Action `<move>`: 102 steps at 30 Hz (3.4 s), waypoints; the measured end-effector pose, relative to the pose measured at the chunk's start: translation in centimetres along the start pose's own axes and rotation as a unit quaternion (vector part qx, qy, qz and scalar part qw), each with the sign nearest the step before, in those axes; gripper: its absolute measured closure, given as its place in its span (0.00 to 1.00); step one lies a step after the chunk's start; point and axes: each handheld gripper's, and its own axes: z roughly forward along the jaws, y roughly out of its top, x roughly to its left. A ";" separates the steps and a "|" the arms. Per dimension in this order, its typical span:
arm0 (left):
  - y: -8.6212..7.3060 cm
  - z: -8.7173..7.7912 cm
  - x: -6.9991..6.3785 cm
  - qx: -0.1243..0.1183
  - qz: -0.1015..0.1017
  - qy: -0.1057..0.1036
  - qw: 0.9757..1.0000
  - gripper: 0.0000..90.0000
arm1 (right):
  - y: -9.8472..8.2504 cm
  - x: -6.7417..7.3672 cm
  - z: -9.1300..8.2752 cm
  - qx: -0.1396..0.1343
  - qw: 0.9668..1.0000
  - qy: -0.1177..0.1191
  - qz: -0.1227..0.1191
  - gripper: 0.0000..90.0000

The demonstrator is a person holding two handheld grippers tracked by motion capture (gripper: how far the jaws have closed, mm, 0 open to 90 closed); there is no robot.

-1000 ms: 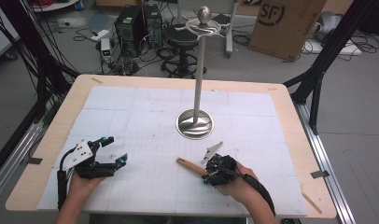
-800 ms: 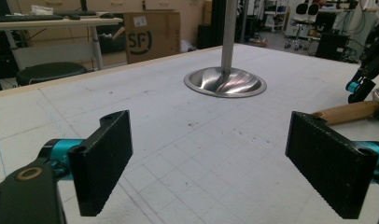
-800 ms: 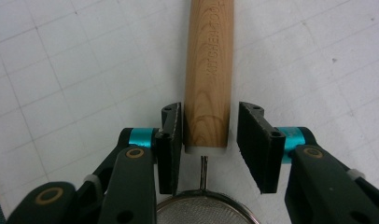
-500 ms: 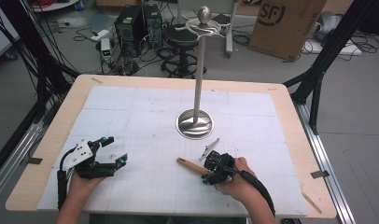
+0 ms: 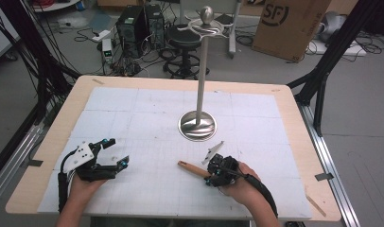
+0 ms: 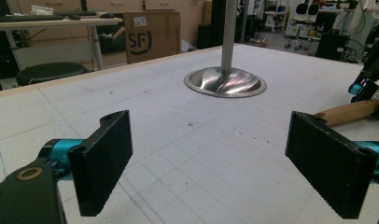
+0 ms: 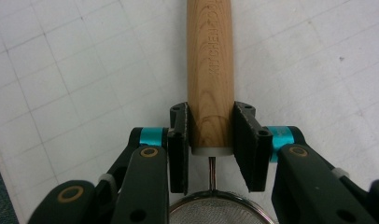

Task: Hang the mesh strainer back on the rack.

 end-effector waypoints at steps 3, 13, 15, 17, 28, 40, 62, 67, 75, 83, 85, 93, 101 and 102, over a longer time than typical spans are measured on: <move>0.0 0.0 0.0 0.000 -0.001 0.000 1.000 0.17 | -0.1 -0.1 -0.4 -0.025 1.000 -0.011 0.009 0.76; 0.0 0.0 0.0 0.000 0.000 0.000 1.000 0.17 | -0.4 -1.0 -3.1 -0.153 0.987 -0.034 0.016 0.76; 0.0 0.0 0.0 0.000 0.000 0.000 1.000 0.17 | -0.6 -1.3 -3.6 -0.179 0.983 -0.032 0.025 0.76; 0.0 0.0 0.0 0.000 0.000 0.000 1.000 0.17 | -0.8 -1.5 -4.1 -0.201 0.979 -0.031 0.034 0.76; 0.0 0.0 0.0 0.000 0.000 0.000 1.000 0.17 | -2.1 -3.5 -6.6 -0.324 0.943 -0.025 0.077 0.76; 0.0 0.0 0.0 0.000 -0.001 0.000 1.000 0.17 | -1.7 -5.7 -9.5 -0.367 0.927 -0.040 0.063 0.76; 0.0 0.0 0.0 0.000 -0.002 -0.001 1.000 0.17 | 0.4 -9.7 -18.0 -0.416 0.905 -0.077 0.056 0.76; 0.0 0.0 0.0 0.000 0.001 0.001 1.000 0.17 | 0.8 -9.7 -19.4 -0.426 0.899 -0.084 0.049 0.76; 0.0 0.0 0.0 0.000 0.000 0.000 1.000 0.17 | 1.6 -9.9 -21.0 -0.444 0.890 -0.092 0.045 0.76; 0.0 0.0 0.0 -0.001 -0.003 -0.002 1.000 0.17 | 2.7 -10.1 -22.4 -0.446 0.889 -0.100 0.042 0.76; 0.0 0.0 0.0 -0.001 -0.002 -0.001 1.000 0.17 | 2.9 -10.3 -22.5 -0.445 0.889 -0.103 0.042 0.76; 0.0 0.0 0.0 0.000 -0.003 -0.002 1.000 0.17 | 3.1 -10.8 -22.5 -0.439 0.891 -0.109 0.052 0.76; 0.0 0.0 0.0 0.000 -0.002 -0.002 1.000 0.17 | 3.5 -11.1 -22.0 -0.429 0.894 -0.112 0.061 0.76; 0.0 0.0 0.0 0.000 -0.002 -0.002 1.000 0.17 | 3.5 -11.1 -22.0 -0.429 0.894 -0.111 0.062 0.76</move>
